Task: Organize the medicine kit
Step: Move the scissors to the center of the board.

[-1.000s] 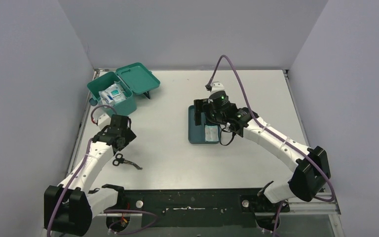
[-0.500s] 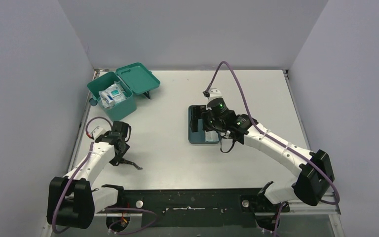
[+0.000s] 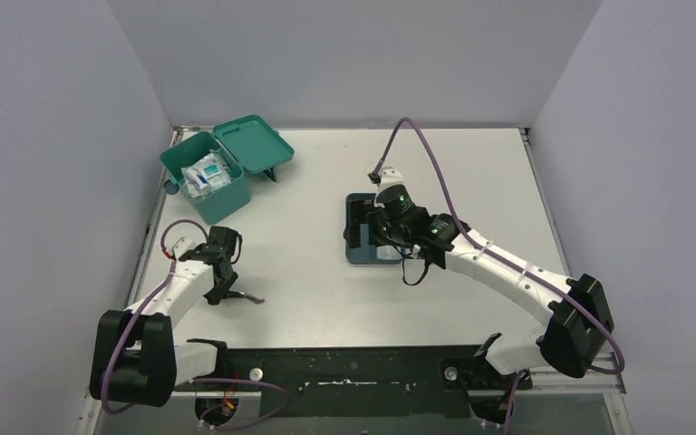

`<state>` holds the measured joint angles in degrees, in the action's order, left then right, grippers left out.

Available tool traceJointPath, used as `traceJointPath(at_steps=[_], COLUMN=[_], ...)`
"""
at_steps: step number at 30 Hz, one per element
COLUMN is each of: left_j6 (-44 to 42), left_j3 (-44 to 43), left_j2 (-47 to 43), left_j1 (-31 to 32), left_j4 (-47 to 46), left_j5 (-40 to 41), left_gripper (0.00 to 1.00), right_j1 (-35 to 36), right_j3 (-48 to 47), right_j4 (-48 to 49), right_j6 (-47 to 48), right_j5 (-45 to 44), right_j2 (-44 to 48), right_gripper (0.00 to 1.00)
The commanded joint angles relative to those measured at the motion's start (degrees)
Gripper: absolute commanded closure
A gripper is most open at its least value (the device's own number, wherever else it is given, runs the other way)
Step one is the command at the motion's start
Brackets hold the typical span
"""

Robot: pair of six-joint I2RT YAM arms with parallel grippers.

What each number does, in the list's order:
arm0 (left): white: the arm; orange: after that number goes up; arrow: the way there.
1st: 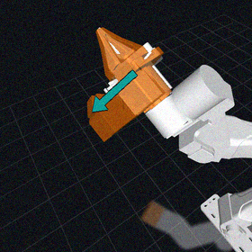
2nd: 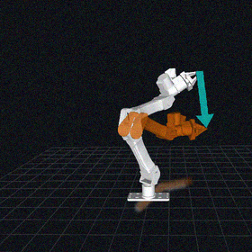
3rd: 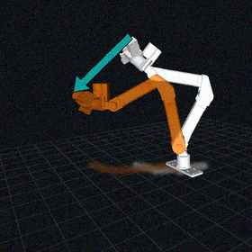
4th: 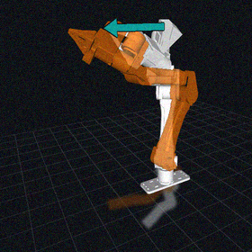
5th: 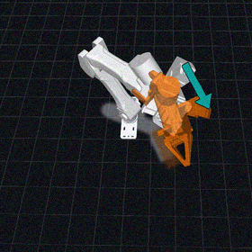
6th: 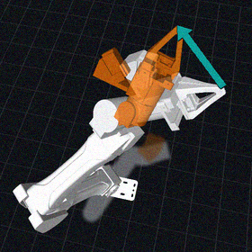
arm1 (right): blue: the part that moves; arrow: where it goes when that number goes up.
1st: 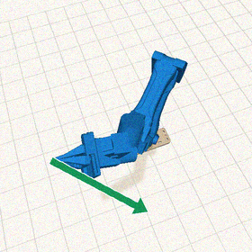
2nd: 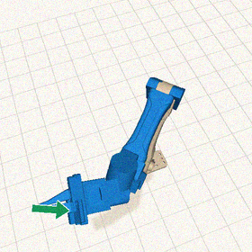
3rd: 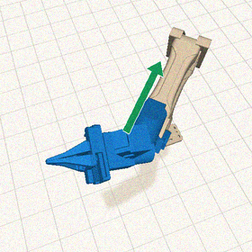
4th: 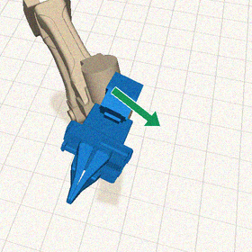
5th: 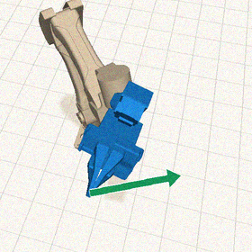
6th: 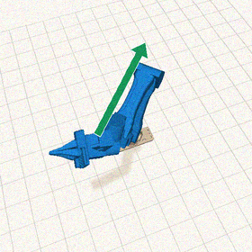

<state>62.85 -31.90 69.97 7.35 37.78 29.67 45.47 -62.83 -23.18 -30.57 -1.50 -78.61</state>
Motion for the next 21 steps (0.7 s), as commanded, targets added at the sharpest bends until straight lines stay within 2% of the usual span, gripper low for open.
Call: traceJointPath(at_steps=[1, 7, 11, 15, 18, 21], left_j6=[0.1, -0.2, -0.4, 0.4, 3.8, 7.3], left_j3=[1.3, 1.7, 1.3, 2.2, 3.1, 3.0], left_j2=[-1.2, -0.8, -0.6, -0.6, -0.5, -0.7], left_j1=[-0.3, -0.4, -0.4, -0.3, 0.3, 3.2], left_j4=[-5.0, -6.2, -7.3, -10.0, -11.1, -11.4], left_j5=[-2.4, -4.0, -7.3, -14.3, -18.3, -19.0], left_gripper=[0.67, 0.76, 0.77, 0.77, 0.78, 0.78], right_j1=[0.4, 0.4, 0.4, 0.5, 0.6, 0.6], right_j3=[0.7, 1.1, 1.9, 2.7, 4.0, 6.3], right_j4=[2.3, 2.2, 2.4, 2.1, 1.1, 1.5], right_j6=[-0.1, -0.2, -0.4, 0.5, 1.3, 0.3], right_j5=[-1.2, -1.7, -1.7, -1.6, -2.3, -2.6], right_j2=[2.6, 3.8, 4.4, 4.6, 5.5, 7.8], right_gripper=[0.0, 0.0, 0.0, 0.0, 0.0, 0.0])
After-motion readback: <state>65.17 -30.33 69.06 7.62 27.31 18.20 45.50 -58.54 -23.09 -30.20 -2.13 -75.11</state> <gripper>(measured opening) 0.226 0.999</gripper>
